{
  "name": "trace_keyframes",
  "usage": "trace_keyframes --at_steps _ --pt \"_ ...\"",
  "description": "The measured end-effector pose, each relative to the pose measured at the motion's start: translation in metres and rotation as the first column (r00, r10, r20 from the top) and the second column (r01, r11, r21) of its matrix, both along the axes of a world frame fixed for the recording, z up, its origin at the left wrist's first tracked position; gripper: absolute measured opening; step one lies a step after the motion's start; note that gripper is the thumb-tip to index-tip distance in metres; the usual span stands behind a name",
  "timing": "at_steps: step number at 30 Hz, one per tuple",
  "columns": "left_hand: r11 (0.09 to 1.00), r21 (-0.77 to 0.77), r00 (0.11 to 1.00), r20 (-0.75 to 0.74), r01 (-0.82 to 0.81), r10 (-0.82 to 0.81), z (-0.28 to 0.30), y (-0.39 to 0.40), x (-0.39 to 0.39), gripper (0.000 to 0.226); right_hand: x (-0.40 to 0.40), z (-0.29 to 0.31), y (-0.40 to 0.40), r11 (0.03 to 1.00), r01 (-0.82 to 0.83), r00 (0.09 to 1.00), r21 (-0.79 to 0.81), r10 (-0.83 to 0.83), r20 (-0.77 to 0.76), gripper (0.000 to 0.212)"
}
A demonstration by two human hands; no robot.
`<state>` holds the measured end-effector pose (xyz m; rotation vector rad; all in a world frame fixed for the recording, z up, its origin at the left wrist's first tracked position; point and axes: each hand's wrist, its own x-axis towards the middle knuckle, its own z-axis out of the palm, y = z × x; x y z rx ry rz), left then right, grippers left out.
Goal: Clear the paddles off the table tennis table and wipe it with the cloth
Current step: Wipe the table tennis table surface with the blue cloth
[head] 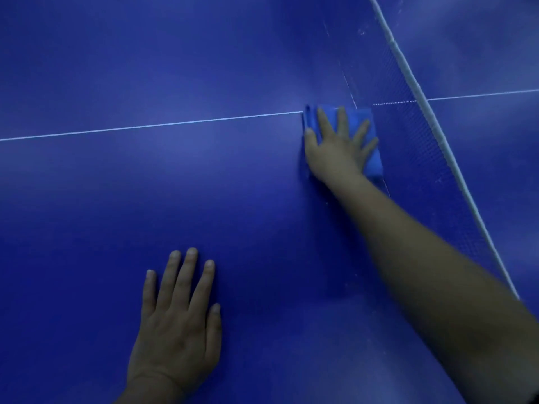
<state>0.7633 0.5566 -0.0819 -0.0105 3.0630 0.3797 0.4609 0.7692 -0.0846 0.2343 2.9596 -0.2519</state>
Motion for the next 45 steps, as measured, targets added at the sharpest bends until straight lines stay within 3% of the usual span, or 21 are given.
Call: trace_keyframes --at_steps 3,7,10,15,18,23,26,31,34,40,43,45 --pt "1.0 0.01 1.0 0.013 -0.004 0.004 0.003 0.001 0.0 0.064 0.046 -0.011 -0.009 0.995 -0.084 0.996 0.054 0.085 -0.017 0.065" --pt "1.0 0.01 1.0 0.026 -0.014 0.014 0.004 0.002 0.0 0.063 -0.026 -0.001 -0.043 0.97 -0.241 0.97 0.007 0.241 -0.004 0.064" --pt "1.0 0.015 0.999 0.031 -0.016 0.016 0.001 0.001 0.001 0.063 -0.068 0.002 -0.034 0.978 -0.208 0.977 -0.001 0.208 0.039 0.064" --pt "1.0 0.013 0.999 0.037 -0.009 0.008 -0.001 0.001 0.002 0.062 0.053 -0.003 0.029 0.996 -0.09 0.996 0.003 0.09 -0.022 0.062" --pt "1.0 0.015 0.999 0.038 -0.006 0.005 -0.001 0.001 0.002 0.066 0.13 -0.004 0.038 0.984 -0.176 0.984 0.036 0.176 0.0 0.064" --pt "1.0 0.014 0.999 0.037 -0.013 0.012 -0.002 0.0 0.002 0.062 0.03 0.001 0.005 0.955 -0.297 0.955 0.03 0.297 -0.007 0.06" --pt "1.0 0.012 1.0 0.022 -0.015 0.015 -0.003 0.002 0.002 0.062 -0.029 0.001 0.002 0.971 -0.237 0.971 0.021 0.237 0.009 0.062" --pt "1.0 0.022 1.0 0.008 -0.02 0.02 -0.004 0.002 0.002 0.063 0.063 -0.003 0.053 0.989 -0.14 0.988 0.04 0.142 -0.056 0.064" --pt "0.999 0.023 1.0 0.021 -0.023 0.022 -0.003 0.002 0.002 0.063 0.132 -0.003 0.068 0.979 -0.196 0.98 0.063 0.197 -0.006 0.066" --pt "1.0 0.019 0.999 0.032 -0.025 0.024 -0.002 0.002 0.003 0.064 0.05 0.002 0.031 0.964 -0.263 0.965 0.031 0.263 0.011 0.059" --pt "1.0 0.013 0.999 0.023 -0.025 0.024 -0.002 0.001 0.003 0.064 0.056 0.004 0.023 0.907 -0.419 0.908 0.052 0.42 -0.007 0.057" --pt "1.0 0.013 0.999 0.022 -0.026 0.025 -0.003 0.0 0.003 0.064 0.114 0.003 0.047 0.781 -0.62 0.779 0.077 0.624 -0.062 0.055"
